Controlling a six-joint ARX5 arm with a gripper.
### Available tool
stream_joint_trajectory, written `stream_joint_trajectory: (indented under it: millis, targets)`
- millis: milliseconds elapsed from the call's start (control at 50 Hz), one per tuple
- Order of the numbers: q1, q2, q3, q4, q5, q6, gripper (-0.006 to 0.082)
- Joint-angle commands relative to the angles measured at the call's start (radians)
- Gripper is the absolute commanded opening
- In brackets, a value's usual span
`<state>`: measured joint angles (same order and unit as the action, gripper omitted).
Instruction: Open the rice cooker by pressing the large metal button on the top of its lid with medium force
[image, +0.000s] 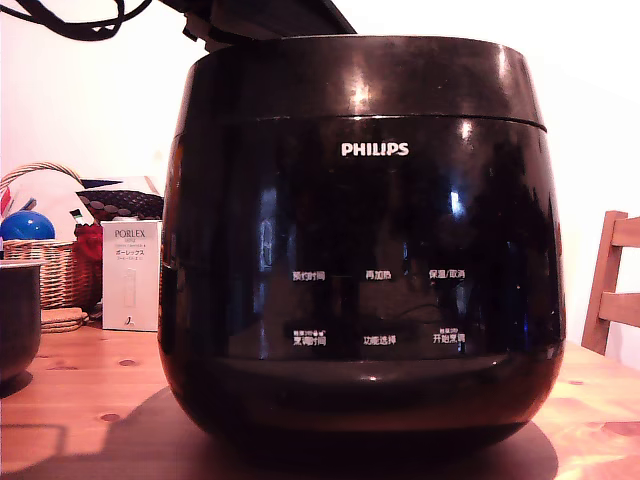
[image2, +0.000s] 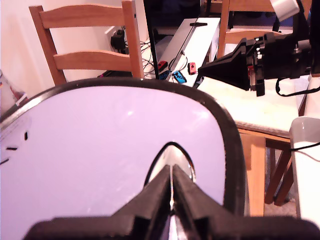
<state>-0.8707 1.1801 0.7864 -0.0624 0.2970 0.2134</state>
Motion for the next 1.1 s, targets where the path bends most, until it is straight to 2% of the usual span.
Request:
stream_joint_trajectory:
  millis: [0,200,220,440,680,700,880,1080]
  targets:
    - [0.004,0.077,-0.090,-0.065,-0.021,0.004,-0.0021]
    - [0.004,0.076,-0.090,0.098,-0.011,-0.018,-0.0021]
    - [0.004,0.076,-0.090,0.119,-0.008,-0.085,-0.0021]
    - [0.004,0.048,-0.090,0.312,0.006,-0.206,-0.0021]
    - [0.004,-0.010,-0.090,0.398,-0.175,-0.214,-0.0021]
    - [0.004,-0.015,-0.090,0.399,-0.222,-0.214,-0.0021]
    - [0.005,-0.063,-0.090,0.399,-0.394,-0.211,-0.0021]
    - [0.023,-0.147,-0.090,0.375,-0.512,-0.129,-0.0021]
